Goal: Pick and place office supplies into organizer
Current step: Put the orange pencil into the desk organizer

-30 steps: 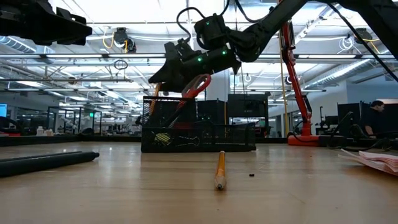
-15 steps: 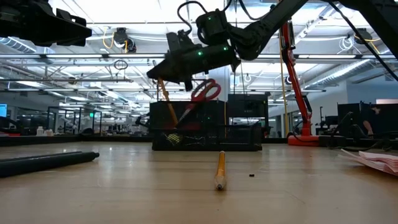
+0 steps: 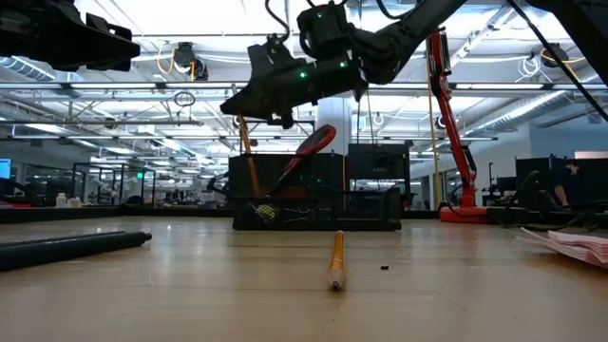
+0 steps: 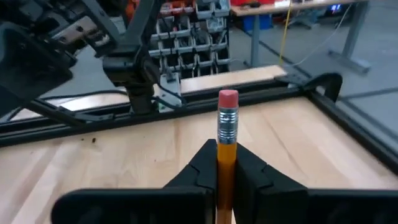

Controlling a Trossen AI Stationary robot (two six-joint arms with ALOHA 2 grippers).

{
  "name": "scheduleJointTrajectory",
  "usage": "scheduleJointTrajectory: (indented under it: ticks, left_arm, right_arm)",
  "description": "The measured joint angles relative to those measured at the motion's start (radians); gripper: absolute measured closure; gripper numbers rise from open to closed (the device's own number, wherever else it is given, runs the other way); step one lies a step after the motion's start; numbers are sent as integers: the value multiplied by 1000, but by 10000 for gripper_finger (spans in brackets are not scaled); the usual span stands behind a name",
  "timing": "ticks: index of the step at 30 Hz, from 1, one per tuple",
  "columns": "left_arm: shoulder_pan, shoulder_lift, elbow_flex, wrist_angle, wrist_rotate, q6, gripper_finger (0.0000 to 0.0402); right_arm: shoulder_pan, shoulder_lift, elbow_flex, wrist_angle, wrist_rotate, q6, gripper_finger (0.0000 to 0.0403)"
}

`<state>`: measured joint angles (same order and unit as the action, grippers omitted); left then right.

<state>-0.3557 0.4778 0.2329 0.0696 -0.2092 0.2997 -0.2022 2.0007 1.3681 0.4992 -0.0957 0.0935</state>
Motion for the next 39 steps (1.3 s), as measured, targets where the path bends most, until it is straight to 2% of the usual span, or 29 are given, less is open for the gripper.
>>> scheduleJointTrajectory:
  ticks: [5, 11, 18, 24, 32, 39]
  left_arm:
    - [0, 0, 0, 0, 1, -18, 371]
    - [-1, 0, 0, -4, 13, -24, 371]
    - [-2, 0, 0, -8, 22, -24, 371]
    - [-1, 0, 0, 0, 22, -21, 371]
    - [-1, 0, 0, 4, 25, -21, 371]
    - [-1, 0, 0, 4, 26, -20, 371]
  right_arm:
    - [32, -37, -7, 6, 86, -52, 392]
    - [56, -127, -79, 20, 160, -103, 393]
    - [62, -235, -218, 206, 175, -110, 393]
    - [68, -262, -328, 374, 183, -61, 393]
    - [119, -248, -514, 751, 356, -89, 392]
    - [173, -246, -553, 814, 471, -110, 391]
